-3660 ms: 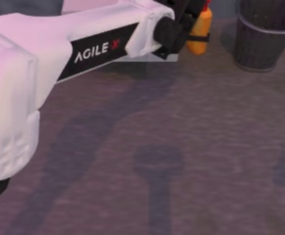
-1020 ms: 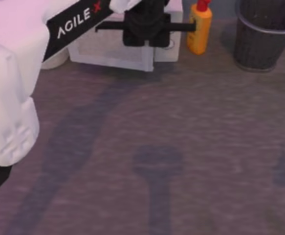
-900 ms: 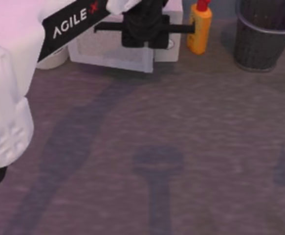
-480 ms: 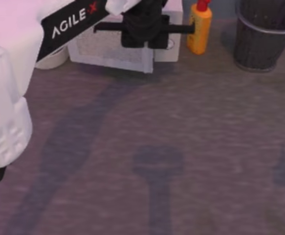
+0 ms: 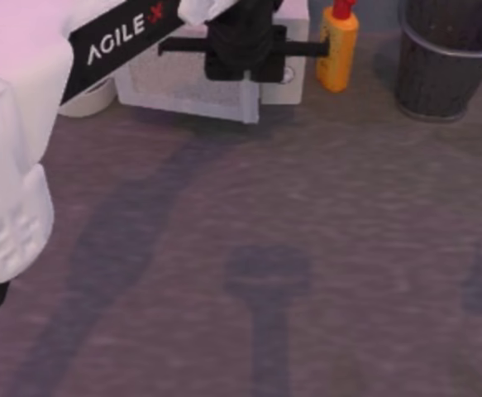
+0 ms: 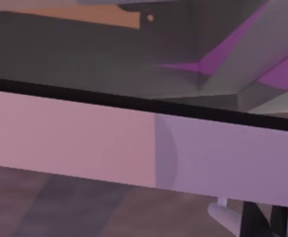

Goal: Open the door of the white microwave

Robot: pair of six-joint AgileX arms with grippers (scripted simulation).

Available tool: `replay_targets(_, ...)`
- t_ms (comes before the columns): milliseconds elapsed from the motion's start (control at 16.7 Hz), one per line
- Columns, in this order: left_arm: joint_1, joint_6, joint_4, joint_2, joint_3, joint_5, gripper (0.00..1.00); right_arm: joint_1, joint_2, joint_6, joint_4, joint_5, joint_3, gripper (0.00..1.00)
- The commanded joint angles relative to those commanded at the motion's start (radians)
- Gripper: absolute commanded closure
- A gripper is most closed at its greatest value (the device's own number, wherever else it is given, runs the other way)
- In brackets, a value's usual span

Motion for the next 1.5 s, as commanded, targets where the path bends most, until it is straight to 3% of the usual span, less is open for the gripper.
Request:
replay_targets(720, -0.008, 0.0, 0.003, 0.003, -0.005, 0.005, 1.0, 0.0, 0.0, 0.0, 0.0, 0.0, 0.0, 0.0)
replay_targets(1140, 0.011, 0.101, 0.098, -0.112, -0.189, 0.049, 1.0, 0.0, 0.0, 0.0, 0.0, 0.0, 0.0, 0.0)
replay_targets(1500, 0.012, 0.103, 0.1, -0.116, -0.193, 0.051, 1.0, 0.0, 0.0, 0.0, 0.0, 0.0, 0.0, 0.0)
